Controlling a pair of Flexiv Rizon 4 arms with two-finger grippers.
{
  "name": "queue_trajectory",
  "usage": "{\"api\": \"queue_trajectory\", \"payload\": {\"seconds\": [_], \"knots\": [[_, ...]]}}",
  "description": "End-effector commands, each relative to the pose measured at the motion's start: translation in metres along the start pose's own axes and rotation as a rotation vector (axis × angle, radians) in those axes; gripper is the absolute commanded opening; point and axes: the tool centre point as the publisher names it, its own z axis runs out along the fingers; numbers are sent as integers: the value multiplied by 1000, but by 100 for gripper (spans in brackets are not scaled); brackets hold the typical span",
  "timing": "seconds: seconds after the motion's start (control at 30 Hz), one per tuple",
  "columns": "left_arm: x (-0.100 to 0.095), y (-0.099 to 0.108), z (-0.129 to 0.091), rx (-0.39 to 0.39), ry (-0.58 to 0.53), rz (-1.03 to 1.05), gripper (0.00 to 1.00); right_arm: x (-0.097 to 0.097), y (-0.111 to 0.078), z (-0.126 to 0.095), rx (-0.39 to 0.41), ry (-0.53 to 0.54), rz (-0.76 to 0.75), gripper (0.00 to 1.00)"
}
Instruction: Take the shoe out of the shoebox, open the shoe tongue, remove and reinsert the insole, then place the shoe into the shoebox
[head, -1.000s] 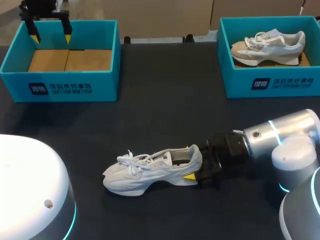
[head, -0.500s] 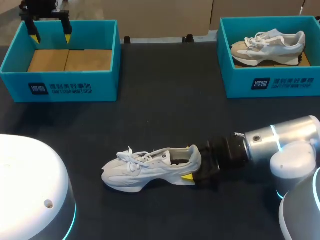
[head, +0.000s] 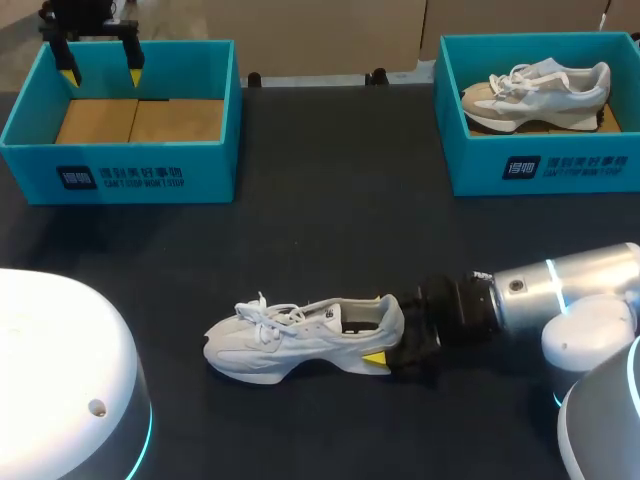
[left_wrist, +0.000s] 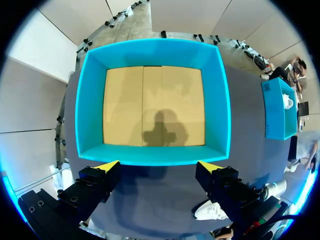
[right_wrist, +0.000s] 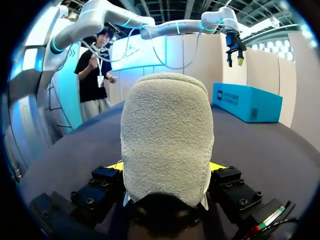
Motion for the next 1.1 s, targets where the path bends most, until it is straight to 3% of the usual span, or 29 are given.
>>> {"api": "queue_trajectory", "payload": {"seconds": [0.03,1.1], "knots": [[0,0,0,0,0,0,100,1,-1,1,-1,9,-1,0],[0,0,0,0,0,0,100,-1,-2,0,-6,31,-4,0]]}}
